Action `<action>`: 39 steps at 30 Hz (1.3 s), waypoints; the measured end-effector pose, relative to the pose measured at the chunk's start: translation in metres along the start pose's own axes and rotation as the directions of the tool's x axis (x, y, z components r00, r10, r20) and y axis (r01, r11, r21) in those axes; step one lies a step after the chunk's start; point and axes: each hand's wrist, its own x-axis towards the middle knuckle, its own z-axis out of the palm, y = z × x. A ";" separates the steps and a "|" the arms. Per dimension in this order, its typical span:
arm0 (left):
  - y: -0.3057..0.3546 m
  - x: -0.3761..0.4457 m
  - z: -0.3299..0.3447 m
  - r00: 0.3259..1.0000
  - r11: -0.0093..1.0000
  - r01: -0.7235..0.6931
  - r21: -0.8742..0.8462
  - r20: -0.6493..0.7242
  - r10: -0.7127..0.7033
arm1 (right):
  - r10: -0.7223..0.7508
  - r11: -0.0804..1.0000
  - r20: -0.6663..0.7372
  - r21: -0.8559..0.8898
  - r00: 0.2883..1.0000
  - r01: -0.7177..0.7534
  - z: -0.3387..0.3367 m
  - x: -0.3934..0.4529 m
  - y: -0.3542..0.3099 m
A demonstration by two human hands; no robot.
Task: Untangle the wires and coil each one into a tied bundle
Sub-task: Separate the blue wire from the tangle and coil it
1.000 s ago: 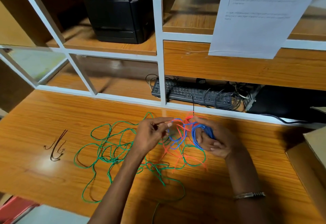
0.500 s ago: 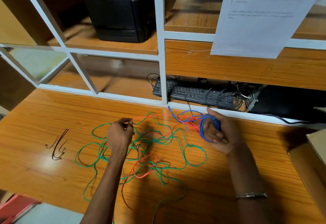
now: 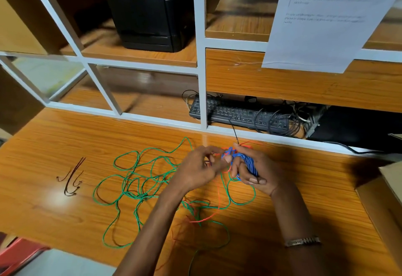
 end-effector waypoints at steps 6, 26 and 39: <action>0.000 -0.002 0.012 0.992 0.977 -0.120 -0.178 -0.047 0.113 | -0.069 0.997 0.017 0.026 0.997 0.069 -0.010 -0.014 -0.001; -0.023 0.008 -0.001 0.955 0.991 0.118 -0.063 -0.265 -0.131 | -0.278 0.929 0.155 0.295 0.948 0.225 -0.020 -0.027 -0.003; -0.096 -0.004 -0.067 0.763 0.886 0.443 0.137 -0.577 -0.292 | -0.516 0.556 -0.451 0.471 0.729 0.685 -0.054 -0.062 -0.044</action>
